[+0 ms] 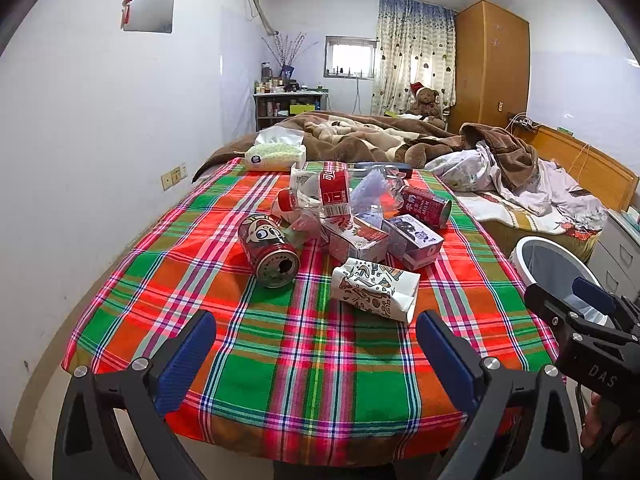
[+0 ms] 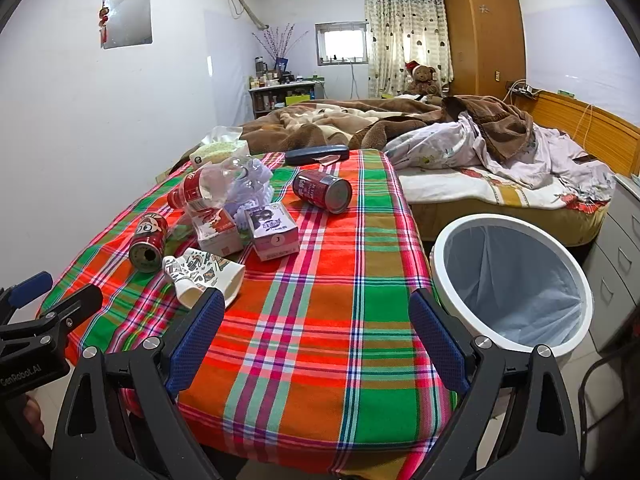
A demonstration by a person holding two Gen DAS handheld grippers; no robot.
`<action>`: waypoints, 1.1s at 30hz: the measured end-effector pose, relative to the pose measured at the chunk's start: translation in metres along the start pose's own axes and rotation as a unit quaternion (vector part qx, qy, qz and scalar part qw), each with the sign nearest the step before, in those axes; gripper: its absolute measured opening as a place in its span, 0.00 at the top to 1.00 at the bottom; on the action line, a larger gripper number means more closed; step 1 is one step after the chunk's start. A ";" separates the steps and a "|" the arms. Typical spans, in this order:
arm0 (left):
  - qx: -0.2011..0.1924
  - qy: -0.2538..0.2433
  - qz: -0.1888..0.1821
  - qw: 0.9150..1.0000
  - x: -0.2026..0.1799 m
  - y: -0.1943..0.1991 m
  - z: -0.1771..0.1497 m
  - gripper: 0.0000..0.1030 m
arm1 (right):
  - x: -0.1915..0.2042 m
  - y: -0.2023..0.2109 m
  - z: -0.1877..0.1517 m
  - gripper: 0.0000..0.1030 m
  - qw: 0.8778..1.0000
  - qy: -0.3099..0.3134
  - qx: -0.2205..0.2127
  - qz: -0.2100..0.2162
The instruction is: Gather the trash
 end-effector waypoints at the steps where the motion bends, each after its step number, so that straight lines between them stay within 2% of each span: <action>1: 0.000 -0.001 0.000 1.000 0.000 0.000 0.000 0.01 | 0.000 0.000 0.000 0.08 1.000 0.000 0.000 -0.001; 33: 0.005 0.006 0.002 1.000 0.010 -0.007 0.004 0.01 | -0.001 -0.009 0.001 0.08 1.000 0.001 0.007 -0.006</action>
Point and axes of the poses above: each gripper's, at about its wrist camera, not at the fingertips, and y roughly against the way its jaws point, x to its left, z to its top, the point moved 8 cm from there along -y, roughly the way its jaws point, and after that the axes turned 11 degrees about -z, right-handed, at the moved point
